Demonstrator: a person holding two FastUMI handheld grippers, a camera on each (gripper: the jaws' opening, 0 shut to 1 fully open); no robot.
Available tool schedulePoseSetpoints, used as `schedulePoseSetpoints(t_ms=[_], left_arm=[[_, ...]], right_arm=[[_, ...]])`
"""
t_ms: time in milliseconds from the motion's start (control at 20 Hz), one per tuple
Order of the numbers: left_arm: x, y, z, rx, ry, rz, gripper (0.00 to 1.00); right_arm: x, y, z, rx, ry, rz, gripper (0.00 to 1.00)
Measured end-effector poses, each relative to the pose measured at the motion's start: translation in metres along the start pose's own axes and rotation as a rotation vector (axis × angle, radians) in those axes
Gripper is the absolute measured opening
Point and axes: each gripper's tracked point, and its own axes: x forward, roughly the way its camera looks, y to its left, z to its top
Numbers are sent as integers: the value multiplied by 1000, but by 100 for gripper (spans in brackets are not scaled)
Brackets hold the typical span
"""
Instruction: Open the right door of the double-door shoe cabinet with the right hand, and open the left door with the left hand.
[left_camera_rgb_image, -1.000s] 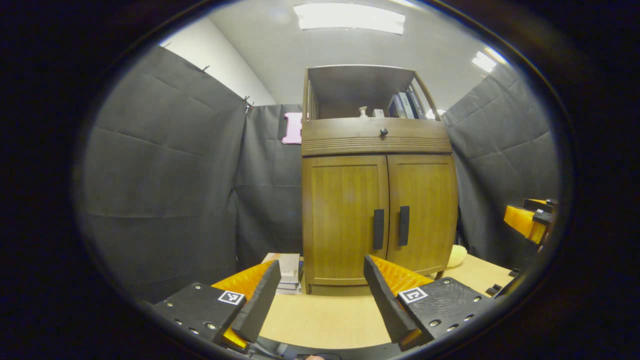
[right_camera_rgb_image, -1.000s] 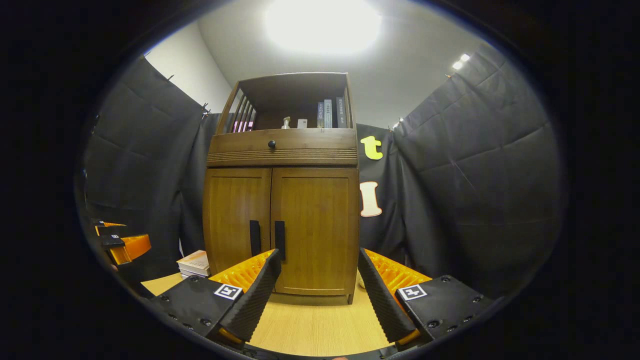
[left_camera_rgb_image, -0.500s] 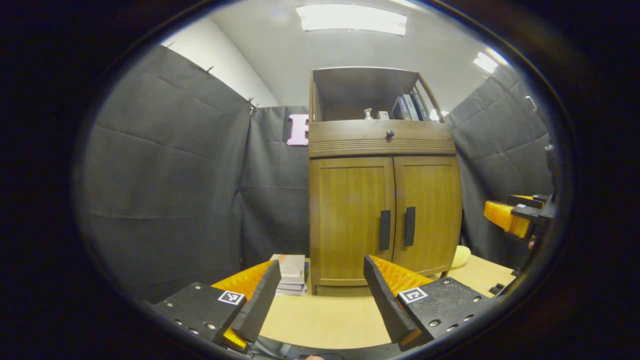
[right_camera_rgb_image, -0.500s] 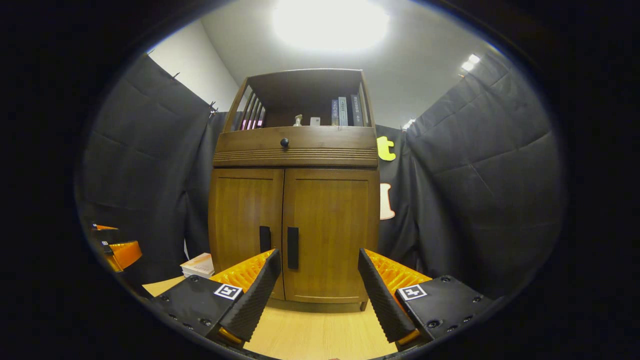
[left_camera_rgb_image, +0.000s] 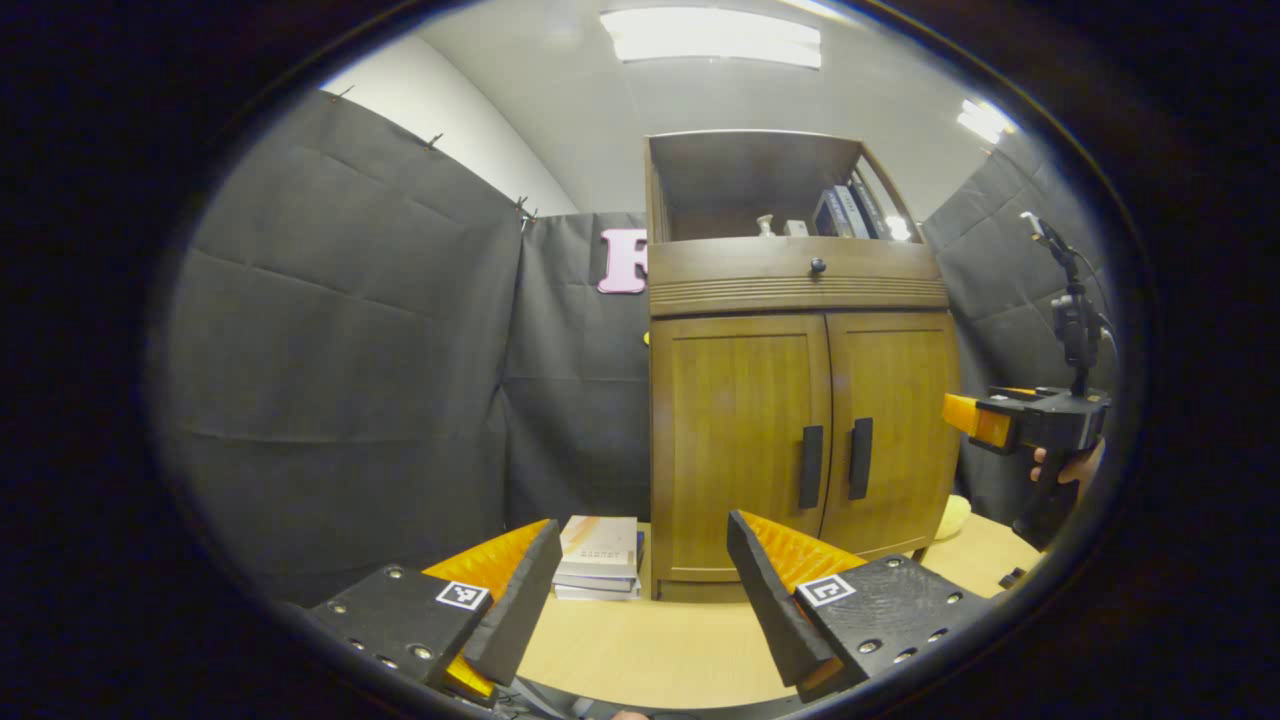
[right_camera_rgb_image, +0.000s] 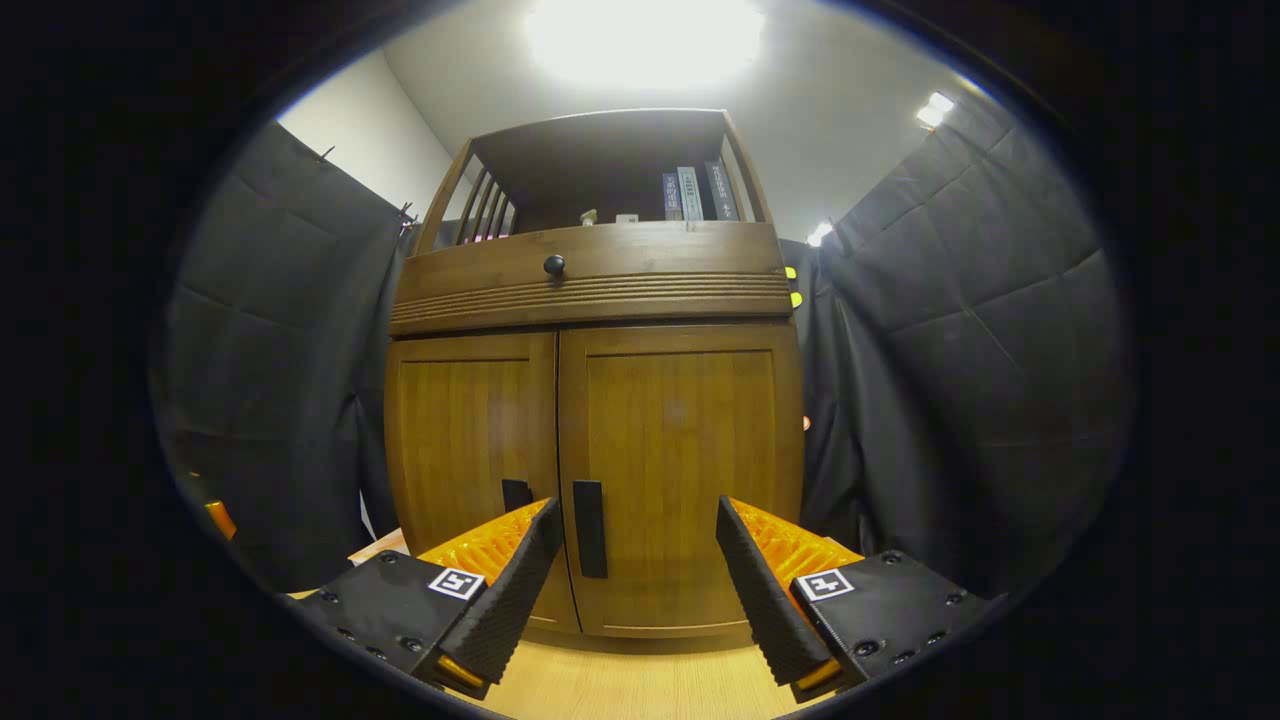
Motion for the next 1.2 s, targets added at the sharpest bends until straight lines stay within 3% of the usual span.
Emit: schedulePoseSetpoints(t_ms=[950, 1150, 1200], left_arm=[[55, 20, -8, 40, 31, 53, 98], [60, 21, -15, 34, 51, 49, 98], [61, 23, -14, 35, 52, 52, 98]], right_arm=[[134, 46, -77, -26, 130, 68, 98], [150, 47, -90, -19, 170, 72, 90], [155, 49, -95, -15, 177, 73, 84]])
